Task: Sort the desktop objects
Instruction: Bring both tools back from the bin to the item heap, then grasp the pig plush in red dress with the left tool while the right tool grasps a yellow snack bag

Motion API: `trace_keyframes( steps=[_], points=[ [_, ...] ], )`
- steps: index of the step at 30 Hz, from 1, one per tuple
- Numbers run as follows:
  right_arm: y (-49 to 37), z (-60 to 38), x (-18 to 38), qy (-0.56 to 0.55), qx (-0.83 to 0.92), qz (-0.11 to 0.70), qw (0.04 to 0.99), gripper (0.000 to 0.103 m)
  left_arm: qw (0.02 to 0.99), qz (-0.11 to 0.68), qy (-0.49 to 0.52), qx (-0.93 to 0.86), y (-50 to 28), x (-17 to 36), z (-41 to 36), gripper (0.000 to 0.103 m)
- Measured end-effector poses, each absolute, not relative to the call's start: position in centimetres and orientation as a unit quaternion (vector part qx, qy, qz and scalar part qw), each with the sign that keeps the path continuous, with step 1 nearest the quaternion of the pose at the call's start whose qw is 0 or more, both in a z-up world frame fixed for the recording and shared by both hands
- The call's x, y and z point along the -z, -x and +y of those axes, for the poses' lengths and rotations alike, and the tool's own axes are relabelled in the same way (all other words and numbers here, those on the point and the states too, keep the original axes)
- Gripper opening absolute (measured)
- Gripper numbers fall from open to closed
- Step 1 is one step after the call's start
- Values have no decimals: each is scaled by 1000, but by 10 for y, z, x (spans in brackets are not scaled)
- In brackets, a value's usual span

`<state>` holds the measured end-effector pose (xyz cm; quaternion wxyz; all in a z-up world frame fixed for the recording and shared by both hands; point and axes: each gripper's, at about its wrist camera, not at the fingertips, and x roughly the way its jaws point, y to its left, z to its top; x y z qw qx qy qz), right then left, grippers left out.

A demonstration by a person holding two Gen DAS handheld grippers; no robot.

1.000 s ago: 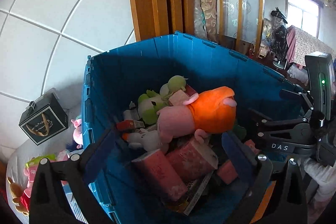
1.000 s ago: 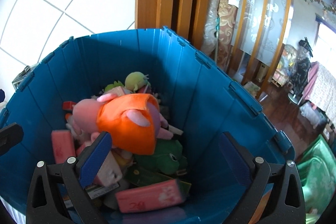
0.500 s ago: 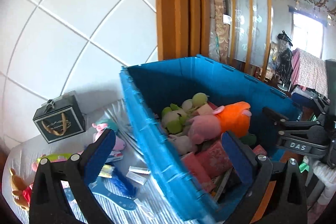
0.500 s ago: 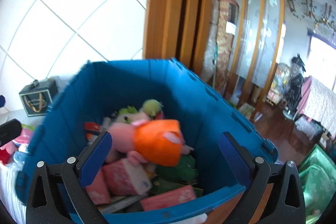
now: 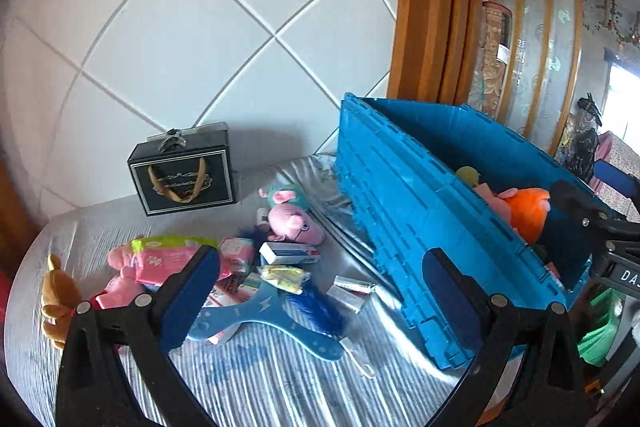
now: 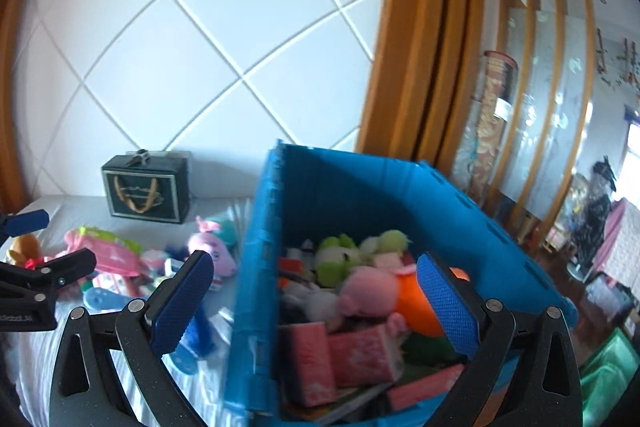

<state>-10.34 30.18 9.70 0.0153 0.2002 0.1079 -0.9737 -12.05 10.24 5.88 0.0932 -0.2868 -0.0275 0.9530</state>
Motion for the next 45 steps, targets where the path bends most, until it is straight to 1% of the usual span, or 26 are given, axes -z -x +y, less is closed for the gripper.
trace_keyframes(
  steps=[7,13,19,24,30,33,34,35,36,37,39,42,45],
  points=[
    [106,242,-90,-200,969,126,69,103,51,-43,307,-949,123,-36,53,102],
    [116,208,-76,-208,964,115,118,103,33,-47,327,-943,131,-17,31,102],
    [141,188,-51,-245,952,105,154,103,11,-58,353,-934,145,11,8,102],
    [172,172,-9,-304,930,114,174,103,-11,-67,409,-910,167,60,-23,102],
    [214,159,60,-389,894,117,188,103,-52,-83,474,-875,179,126,-58,102],
    [231,152,93,-430,874,117,196,103,-69,-69,501,-860,182,151,-72,102],
    [235,151,101,-441,868,118,195,103,-74,-65,508,-856,183,157,-76,102],
    [239,149,111,-453,862,118,192,103,-80,-66,513,-852,182,161,-82,100],
    [243,149,120,-463,858,115,190,100,-87,-73,515,-849,181,165,-90,98],
    [247,149,127,-472,854,113,187,90,-94,-81,516,-847,180,168,-100,98],
    [255,150,138,-485,849,107,179,79,-119,-95,510,-847,176,166,-120,98],
    [267,153,144,-494,847,104,167,79,-156,-101,500,-846,178,156,-152,98],
    [278,155,148,-498,846,104,160,79,-169,-82,493,-849,188,142,-174,98]
  ],
)
